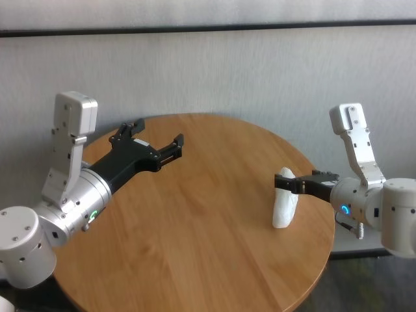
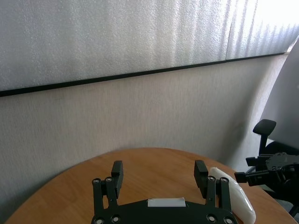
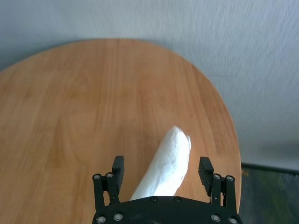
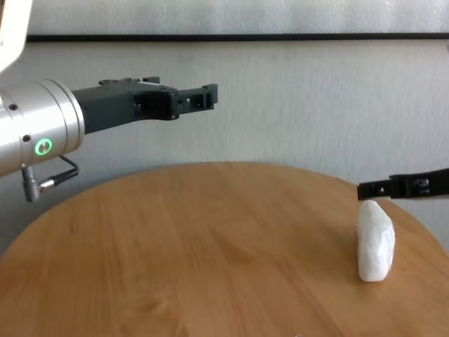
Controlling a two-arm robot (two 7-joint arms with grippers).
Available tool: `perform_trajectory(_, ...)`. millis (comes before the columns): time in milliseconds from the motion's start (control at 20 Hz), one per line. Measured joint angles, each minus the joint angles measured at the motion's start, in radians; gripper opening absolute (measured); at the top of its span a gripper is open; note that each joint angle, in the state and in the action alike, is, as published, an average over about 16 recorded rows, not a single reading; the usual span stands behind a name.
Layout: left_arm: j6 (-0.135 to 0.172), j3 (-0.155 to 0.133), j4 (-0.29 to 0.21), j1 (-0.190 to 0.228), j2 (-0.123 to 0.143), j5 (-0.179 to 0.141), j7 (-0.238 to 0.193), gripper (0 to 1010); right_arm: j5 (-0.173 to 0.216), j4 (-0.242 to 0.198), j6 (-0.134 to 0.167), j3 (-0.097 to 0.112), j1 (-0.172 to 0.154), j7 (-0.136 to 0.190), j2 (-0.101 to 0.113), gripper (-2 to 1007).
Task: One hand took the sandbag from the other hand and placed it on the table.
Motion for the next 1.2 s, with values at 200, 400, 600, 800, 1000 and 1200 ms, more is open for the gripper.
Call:
perform_trajectory(200, 0.0, 0.0, 0.0, 0.0, 0.0, 0.0, 0.0, 1001, -0.042, -0.041, -0.046, -0.002, -0.017, 0.013, 0.01, 1001)
perform_trajectory(400, 0.0, 0.0, 0.0, 0.0, 0.0, 0.0, 0.0, 1001, -0.089, -0.077, -0.093, -0.006, -0.03, 0.024, 0.016, 1001)
perform_trajectory(600, 0.0, 0.0, 0.0, 0.0, 0.0, 0.0, 0.0, 1001, -0.13, -0.098, -0.131, -0.011, -0.032, 0.037, 0.014, 1001)
perform_trajectory(800, 0.0, 0.0, 0.0, 0.0, 0.0, 0.0, 0.0, 1001, -0.167, -0.109, -0.163, -0.017, -0.026, 0.051, 0.005, 1001)
perform_trajectory(1000, 0.0, 0.0, 0.0, 0.0, 0.0, 0.0, 0.0, 1001, -0.198, -0.113, -0.184, -0.024, -0.015, 0.064, -0.01, 1001)
perform_trajectory(1200, 0.0, 0.0, 0.0, 0.0, 0.0, 0.0, 0.0, 1001, -0.225, -0.116, -0.196, -0.031, -0.002, 0.077, -0.028, 1001)
